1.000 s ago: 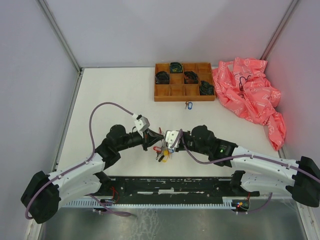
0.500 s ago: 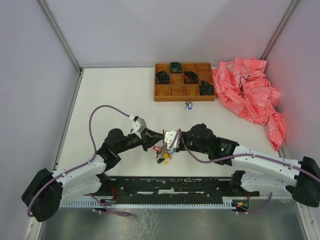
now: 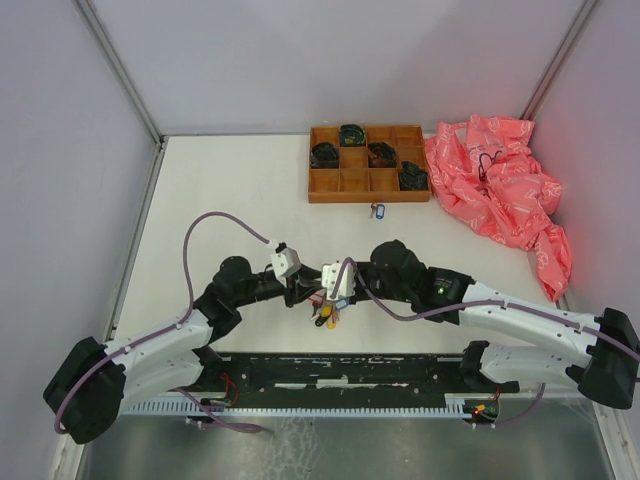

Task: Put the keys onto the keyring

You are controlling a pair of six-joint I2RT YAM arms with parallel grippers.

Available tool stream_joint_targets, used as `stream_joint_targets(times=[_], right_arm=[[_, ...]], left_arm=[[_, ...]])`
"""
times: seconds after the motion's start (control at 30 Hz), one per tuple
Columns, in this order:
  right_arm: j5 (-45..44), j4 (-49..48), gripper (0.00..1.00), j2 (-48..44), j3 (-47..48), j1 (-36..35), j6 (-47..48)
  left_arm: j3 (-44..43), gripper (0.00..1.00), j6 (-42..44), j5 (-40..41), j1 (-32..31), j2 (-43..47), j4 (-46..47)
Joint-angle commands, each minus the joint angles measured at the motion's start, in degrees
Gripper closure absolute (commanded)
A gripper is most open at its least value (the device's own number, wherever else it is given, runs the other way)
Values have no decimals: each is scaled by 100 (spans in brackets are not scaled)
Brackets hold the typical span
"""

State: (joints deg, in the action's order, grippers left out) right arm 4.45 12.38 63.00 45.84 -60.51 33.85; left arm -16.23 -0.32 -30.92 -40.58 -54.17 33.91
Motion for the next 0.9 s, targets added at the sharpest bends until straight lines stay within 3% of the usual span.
stream_joint_targets(times=[0.0, 0.23, 0.87], right_arm=[[57, 38, 99, -65, 340, -25, 174], [104, 287, 99, 18, 522, -29, 210], [456, 1547, 99, 358, 1318, -24, 402]], left_arm=[[-295, 63, 1112, -242, 24, -15, -18], [-513, 63, 1717, -763, 27, -448, 251], [-772, 74, 1796, -1407, 26, -1095, 839]])
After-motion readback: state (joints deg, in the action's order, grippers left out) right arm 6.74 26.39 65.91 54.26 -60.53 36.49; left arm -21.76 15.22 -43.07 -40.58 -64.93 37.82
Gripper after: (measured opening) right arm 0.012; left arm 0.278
